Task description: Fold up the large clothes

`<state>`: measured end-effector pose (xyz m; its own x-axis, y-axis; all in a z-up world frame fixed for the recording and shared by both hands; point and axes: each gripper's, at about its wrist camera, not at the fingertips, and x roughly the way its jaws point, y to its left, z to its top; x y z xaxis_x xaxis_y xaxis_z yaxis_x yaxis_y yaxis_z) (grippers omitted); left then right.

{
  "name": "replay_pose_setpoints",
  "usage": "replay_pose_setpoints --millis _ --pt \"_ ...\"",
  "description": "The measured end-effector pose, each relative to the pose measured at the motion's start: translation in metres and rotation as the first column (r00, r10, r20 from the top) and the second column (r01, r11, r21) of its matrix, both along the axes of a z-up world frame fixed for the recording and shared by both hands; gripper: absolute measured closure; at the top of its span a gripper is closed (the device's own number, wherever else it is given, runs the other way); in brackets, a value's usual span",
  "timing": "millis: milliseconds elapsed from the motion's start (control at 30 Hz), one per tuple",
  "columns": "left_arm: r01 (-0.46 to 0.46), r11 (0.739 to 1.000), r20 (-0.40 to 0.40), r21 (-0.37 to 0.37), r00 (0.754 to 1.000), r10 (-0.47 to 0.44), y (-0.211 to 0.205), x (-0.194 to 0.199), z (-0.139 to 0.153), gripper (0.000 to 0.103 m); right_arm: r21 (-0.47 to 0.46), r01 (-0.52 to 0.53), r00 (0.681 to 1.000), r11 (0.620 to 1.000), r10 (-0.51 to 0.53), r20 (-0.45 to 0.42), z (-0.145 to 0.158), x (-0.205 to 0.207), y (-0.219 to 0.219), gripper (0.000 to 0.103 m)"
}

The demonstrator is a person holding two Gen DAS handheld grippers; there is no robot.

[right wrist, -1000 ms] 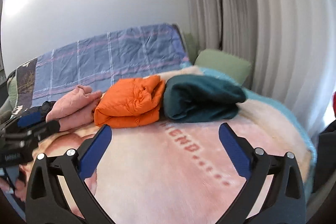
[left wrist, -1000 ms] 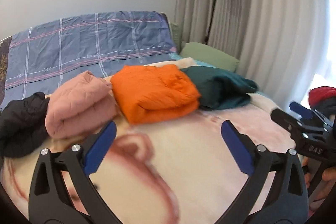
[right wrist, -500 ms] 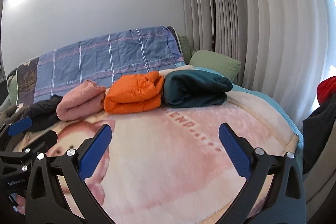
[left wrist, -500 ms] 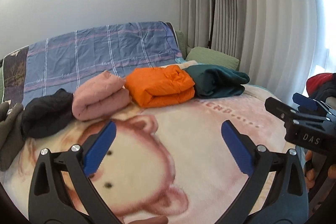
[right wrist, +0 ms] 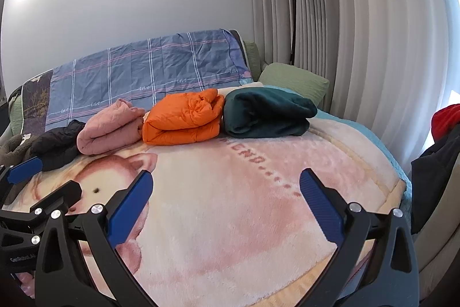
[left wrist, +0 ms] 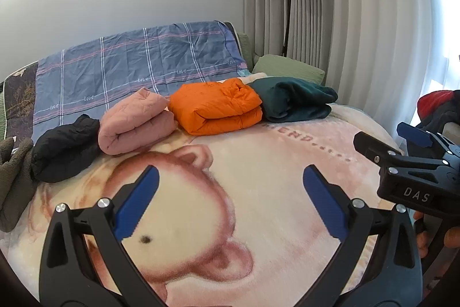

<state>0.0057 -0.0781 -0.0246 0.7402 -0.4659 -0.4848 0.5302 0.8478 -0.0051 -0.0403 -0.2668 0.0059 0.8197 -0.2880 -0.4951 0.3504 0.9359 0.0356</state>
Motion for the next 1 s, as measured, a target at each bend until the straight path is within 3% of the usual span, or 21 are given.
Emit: replay_pose_setpoints --millis 1000 --pt "-0.004 0.999 -0.002 0.047 1.0 0.004 -0.0018 -0.0034 -0.0102 0.002 0.002 0.009 1.0 1.0 -0.009 -0.025 -0.0078 0.0064 0.0027 0.001"
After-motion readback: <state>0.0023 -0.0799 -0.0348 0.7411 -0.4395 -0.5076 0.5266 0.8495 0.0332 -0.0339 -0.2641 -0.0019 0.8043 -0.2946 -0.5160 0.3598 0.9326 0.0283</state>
